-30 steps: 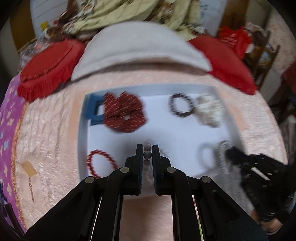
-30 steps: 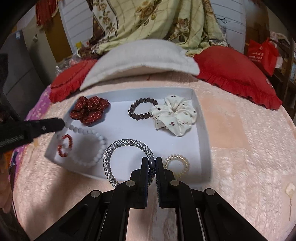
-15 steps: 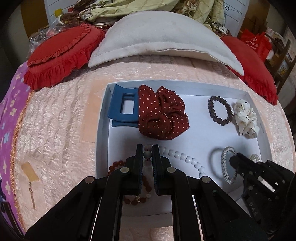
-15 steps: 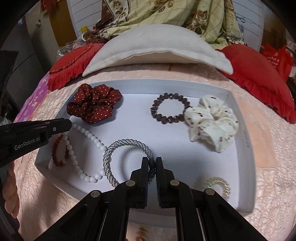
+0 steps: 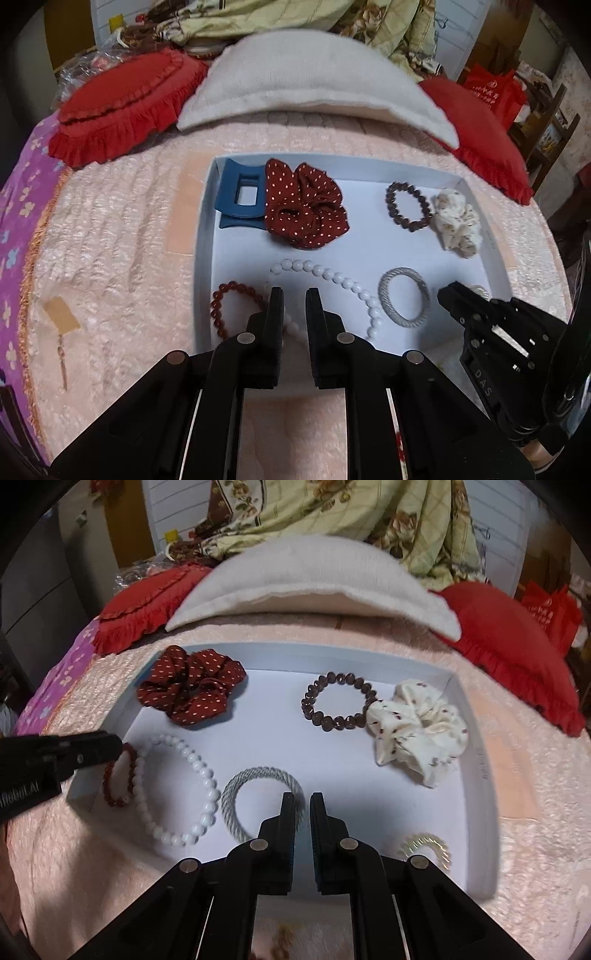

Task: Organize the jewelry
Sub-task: 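Move both tools back toward the red and green bead bracelets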

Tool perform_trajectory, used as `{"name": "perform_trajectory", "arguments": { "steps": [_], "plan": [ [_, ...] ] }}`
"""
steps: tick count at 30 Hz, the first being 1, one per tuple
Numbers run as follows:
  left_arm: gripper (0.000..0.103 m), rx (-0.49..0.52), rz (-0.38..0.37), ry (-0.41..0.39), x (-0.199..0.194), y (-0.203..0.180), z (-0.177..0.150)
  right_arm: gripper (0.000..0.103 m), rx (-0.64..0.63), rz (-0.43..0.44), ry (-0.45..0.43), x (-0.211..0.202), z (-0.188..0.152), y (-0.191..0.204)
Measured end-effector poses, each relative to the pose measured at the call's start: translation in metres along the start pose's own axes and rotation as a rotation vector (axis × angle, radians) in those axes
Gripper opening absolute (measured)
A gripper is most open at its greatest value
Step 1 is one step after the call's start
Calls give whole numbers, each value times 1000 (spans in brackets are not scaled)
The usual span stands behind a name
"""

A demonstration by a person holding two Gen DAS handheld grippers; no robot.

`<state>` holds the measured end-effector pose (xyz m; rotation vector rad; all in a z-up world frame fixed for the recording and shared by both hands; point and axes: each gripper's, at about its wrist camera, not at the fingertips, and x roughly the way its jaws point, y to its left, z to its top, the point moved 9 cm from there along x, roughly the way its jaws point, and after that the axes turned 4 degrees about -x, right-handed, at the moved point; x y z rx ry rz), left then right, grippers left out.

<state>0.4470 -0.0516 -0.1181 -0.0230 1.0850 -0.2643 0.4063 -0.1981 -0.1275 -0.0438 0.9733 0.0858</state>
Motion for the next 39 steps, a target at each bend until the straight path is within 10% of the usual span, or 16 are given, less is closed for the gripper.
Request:
{"name": "perform_trajectory", "arguments": {
  "steps": [19, 25, 39],
  "plan": [
    [27, -78, 177, -227, -131, 11, -137, 11, 122, -23, -83, -123, -130, -1],
    [28, -77, 196, -194, -131, 7, -167, 31, 72, -47, -128, -147, -139, 15],
    [28, -37, 177, -234, -161, -13, -186, 33, 72, -63, -169, -176, -147, 20]
  ]
}}
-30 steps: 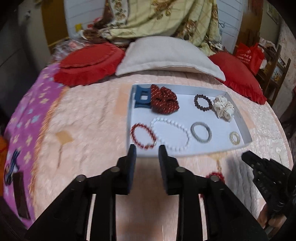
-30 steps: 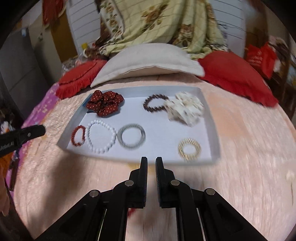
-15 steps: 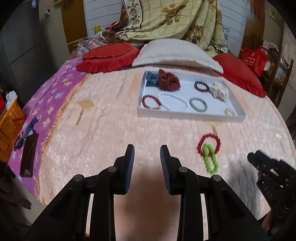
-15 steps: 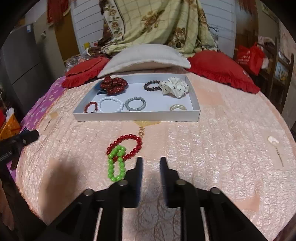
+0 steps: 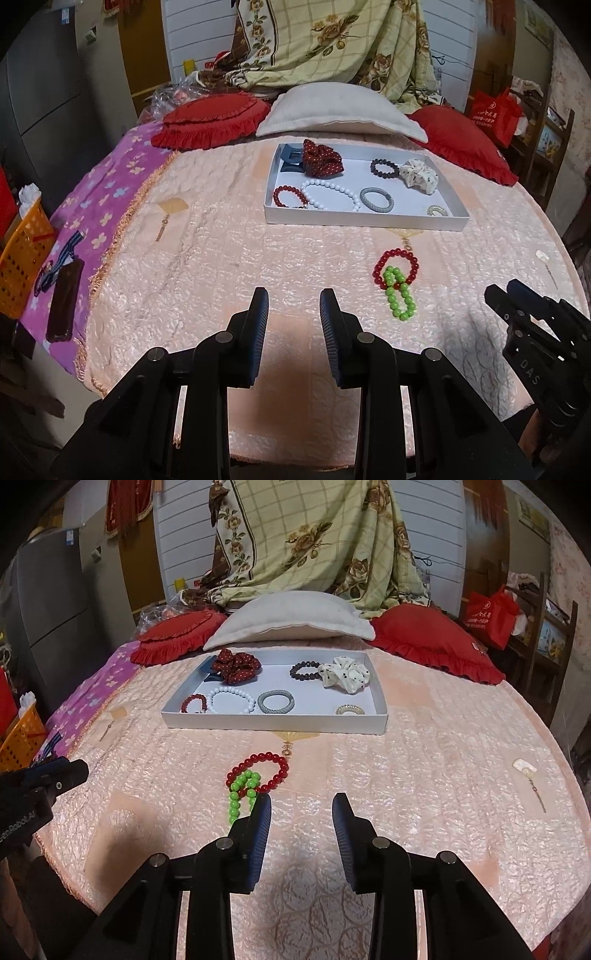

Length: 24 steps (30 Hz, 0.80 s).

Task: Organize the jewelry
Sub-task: 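Move both tools back toward the red and green bead bracelets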

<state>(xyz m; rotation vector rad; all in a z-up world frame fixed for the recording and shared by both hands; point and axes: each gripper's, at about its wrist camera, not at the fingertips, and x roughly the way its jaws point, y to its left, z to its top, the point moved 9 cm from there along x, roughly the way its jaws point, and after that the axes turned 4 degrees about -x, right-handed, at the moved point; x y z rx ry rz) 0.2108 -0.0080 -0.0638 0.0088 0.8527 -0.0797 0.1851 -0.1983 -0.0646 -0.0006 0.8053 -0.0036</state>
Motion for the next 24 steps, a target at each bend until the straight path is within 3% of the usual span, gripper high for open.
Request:
{"name": "perform_trajectory", "arguments": {
  "steps": [11, 24],
  "plan": [
    [28, 29, 0, 5, -3, -6, -5, 33, -5, 2, 5, 0, -5, 2],
    [28, 44, 12, 69, 25, -10, -10, 33, 15, 15, 57, 25, -13, -4]
  ]
}}
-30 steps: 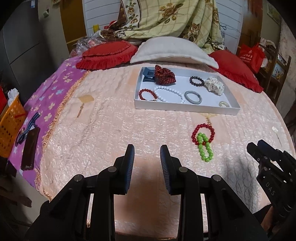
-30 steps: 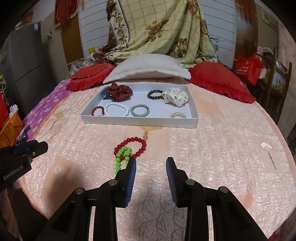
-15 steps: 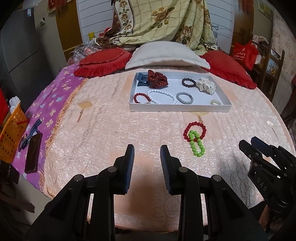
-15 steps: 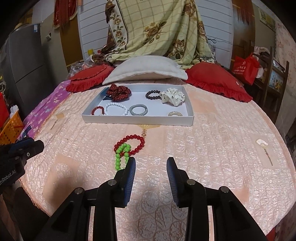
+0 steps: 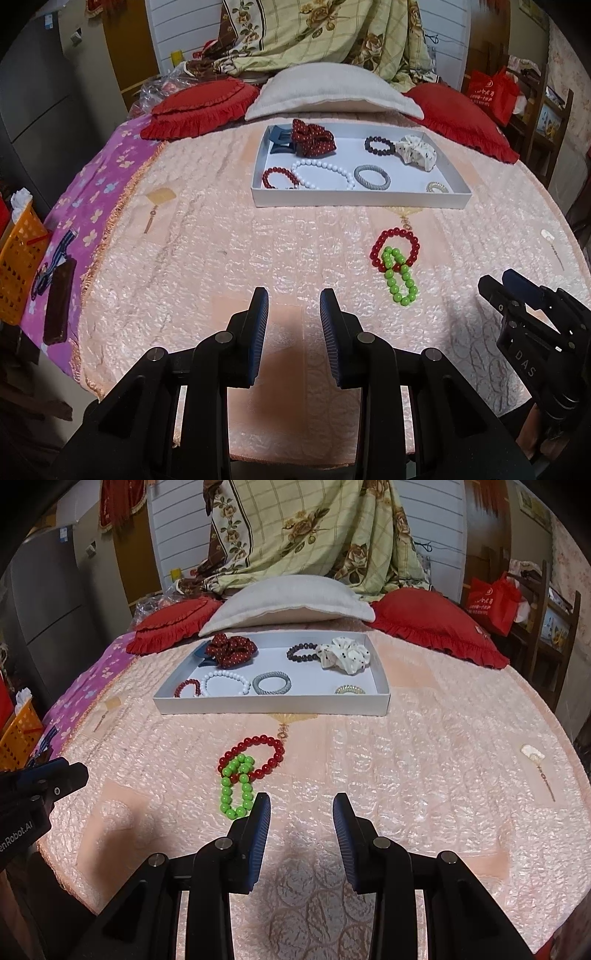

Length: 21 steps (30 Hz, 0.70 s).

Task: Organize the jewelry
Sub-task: 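Move both tools back toward the red and green bead bracelets, then grasp the red bead bracelet with the left tool while the right tool grasps the green bead bracelet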

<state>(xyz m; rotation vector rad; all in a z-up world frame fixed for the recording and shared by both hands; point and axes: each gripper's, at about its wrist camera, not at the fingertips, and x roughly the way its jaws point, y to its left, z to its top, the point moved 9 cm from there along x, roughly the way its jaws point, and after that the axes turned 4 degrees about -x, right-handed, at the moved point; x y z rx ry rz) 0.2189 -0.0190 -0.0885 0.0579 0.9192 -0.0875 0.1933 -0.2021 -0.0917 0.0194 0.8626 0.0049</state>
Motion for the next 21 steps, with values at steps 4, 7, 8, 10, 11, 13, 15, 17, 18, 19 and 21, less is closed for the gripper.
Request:
{"name": "perform_trajectory", "arguments": {
  "steps": [4, 7, 8, 10, 11, 13, 15, 17, 18, 19, 21],
  "plan": [
    [28, 1, -2, 25, 11, -2, -2, 33, 12, 7, 23, 11, -3, -3],
    [28, -10, -6, 52, 21, 0, -3, 33, 25, 20, 39, 18, -5, -5],
    [28, -16, -5, 58, 24, 1, -2, 33, 29, 26, 45, 21, -5, -6],
    [28, -27, -3, 65, 30, 4, -1, 33, 32, 54, 53, 27, -6, -4],
    [28, -35, 0, 71, 33, 7, -1, 33, 30, 70, 55, 29, -5, -2],
    [28, -54, 5, 81, 40, 12, 0, 33, 20, 116, 60, 35, -4, 5],
    [28, -70, 7, 92, 46, 17, 0, 33, 4, 153, 64, 40, -2, 14],
    [28, -82, 8, 102, 51, 22, 0, 33, -25, 158, 67, 48, 2, 23],
    [28, -89, 4, 105, 54, 24, 1, 33, -34, 158, 70, 51, 3, 25],
    [28, -95, -1, 109, 56, 26, 0, 33, -44, 166, 77, 56, 3, 29],
    [28, -102, -3, 115, 60, 28, 0, 33, -58, 172, 92, 65, 3, 35]
  ]
}}
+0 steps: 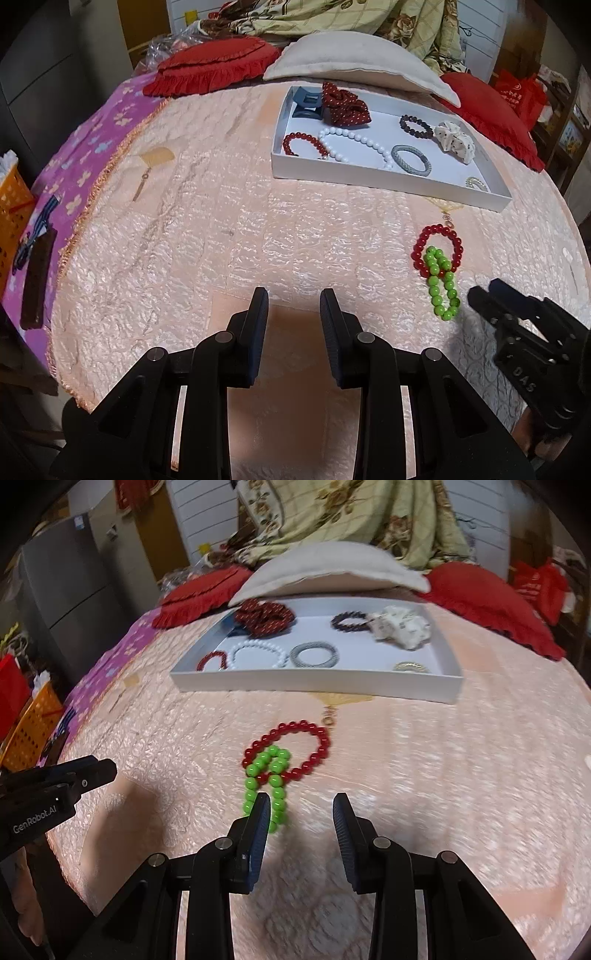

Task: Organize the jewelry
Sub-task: 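Grasp the red bead bracelet with the left tool while the right tool grasps the green bead bracelet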

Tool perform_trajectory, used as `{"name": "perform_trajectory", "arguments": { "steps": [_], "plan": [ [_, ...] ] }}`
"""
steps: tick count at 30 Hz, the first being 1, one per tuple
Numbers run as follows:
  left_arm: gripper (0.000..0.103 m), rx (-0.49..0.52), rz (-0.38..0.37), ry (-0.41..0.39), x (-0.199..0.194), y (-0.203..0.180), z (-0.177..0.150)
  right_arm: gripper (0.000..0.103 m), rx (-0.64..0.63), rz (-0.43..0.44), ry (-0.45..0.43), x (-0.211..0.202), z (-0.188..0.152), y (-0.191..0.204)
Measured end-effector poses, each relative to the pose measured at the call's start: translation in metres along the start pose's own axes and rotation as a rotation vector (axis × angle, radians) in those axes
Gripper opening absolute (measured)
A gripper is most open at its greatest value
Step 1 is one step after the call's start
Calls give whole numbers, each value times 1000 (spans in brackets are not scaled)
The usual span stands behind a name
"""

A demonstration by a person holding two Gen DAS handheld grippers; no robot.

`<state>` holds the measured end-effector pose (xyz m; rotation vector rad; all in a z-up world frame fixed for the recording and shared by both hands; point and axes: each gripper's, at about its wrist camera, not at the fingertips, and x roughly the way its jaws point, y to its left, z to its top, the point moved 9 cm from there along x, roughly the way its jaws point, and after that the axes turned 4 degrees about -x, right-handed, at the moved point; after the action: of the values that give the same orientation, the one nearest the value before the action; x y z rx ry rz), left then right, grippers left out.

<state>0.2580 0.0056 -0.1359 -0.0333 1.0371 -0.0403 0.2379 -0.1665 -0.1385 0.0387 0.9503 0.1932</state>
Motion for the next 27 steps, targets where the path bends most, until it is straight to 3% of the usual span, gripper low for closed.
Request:
{"name": "perform_trajectory", "arguments": {
  "steps": [6, 10, 17, 21, 27],
  "plan": [
    [28, -11, -13, 19, 11, 1, 5, 30, -78, -48, 27, 27, -4, 13],
    [28, -12, -32, 43, 20, -4, 10, 14, -127, -123, 35, 27, -6, 13],
    [28, 100, -108, 62, 32, -47, 21, 13, -50, -257, 61, 4, -23, -50],
    [28, 204, -171, 68, 48, -89, 28, 13, 28, -214, 51, -2, -25, -76],
    [28, 298, -229, 92, 70, -124, 33, 13, 56, -189, 5, -3, -23, -80]
  ]
}}
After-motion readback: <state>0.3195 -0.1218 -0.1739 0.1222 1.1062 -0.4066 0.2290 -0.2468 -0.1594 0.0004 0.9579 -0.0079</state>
